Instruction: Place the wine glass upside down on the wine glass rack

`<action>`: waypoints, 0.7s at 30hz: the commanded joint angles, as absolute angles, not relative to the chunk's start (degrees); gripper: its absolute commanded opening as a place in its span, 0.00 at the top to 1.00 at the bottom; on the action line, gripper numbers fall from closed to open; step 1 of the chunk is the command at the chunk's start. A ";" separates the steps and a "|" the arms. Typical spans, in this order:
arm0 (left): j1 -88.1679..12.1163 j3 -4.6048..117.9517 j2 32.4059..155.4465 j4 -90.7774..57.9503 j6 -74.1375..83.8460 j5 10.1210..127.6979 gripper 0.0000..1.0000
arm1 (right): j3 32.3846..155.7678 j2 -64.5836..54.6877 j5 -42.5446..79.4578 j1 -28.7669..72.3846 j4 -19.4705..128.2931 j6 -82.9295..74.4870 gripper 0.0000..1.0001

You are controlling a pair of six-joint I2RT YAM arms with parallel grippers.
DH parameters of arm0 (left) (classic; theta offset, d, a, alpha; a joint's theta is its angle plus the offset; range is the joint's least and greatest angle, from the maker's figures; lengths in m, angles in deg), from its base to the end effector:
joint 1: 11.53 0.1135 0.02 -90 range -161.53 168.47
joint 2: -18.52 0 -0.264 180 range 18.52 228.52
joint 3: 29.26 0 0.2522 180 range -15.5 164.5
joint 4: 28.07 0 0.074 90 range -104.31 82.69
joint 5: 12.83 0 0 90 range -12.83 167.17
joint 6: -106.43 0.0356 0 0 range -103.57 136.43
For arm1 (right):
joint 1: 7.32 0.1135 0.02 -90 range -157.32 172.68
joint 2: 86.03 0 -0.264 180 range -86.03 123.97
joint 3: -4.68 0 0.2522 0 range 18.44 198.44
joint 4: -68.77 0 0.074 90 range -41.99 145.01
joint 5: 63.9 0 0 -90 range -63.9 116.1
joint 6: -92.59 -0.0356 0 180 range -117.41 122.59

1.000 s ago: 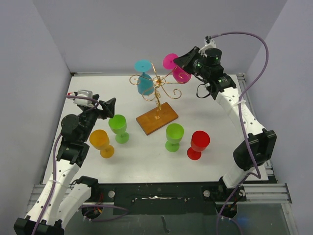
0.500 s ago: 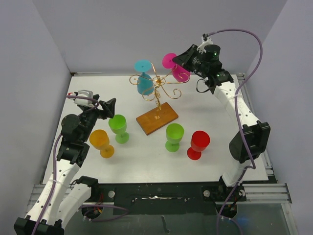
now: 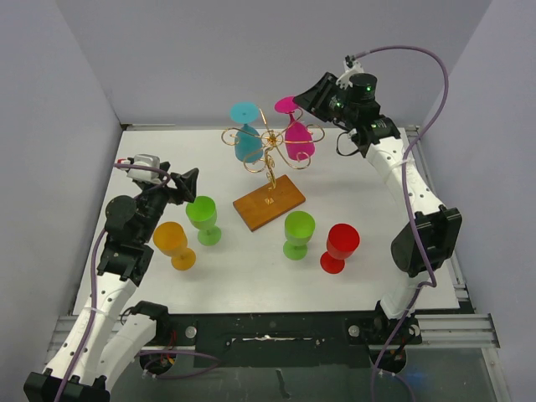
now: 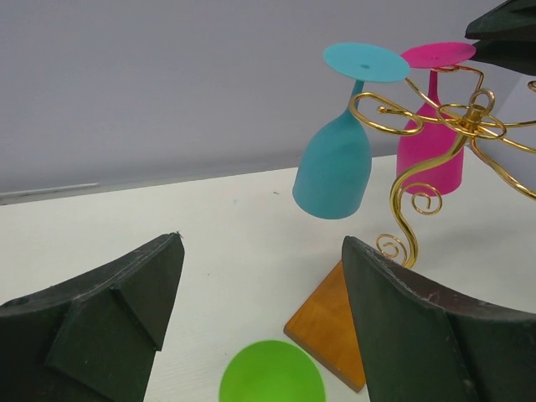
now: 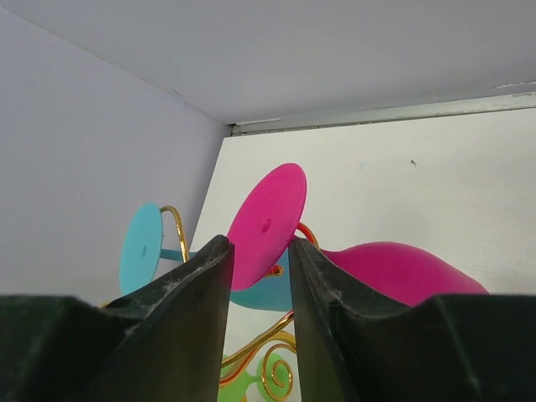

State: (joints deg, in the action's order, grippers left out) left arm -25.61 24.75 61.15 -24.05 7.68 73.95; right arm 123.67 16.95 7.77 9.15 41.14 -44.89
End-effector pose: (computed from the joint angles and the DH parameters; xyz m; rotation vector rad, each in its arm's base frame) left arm 0.1757 -0.0461 0.3561 0.1139 1.4484 -0.3669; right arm 0.4066 0.1319 0.4186 0.2643 1.8779 1.0691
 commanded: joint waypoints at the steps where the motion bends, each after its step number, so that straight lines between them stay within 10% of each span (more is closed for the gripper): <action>1: -25.28 24.96 60.23 -27.67 8.35 74.63 0.25 | 127.98 17.61 9.16 8.89 41.06 -42.90 0.65; 21: -25.33 25.14 60.04 -27.68 8.17 73.30 0.25 | 120.88 6.81 12.38 8.85 42.46 -39.90 0.39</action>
State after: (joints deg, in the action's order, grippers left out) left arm -25.61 24.69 60.87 -24.05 7.72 73.90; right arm 124.26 15.44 9.78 9.15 39.11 -41.37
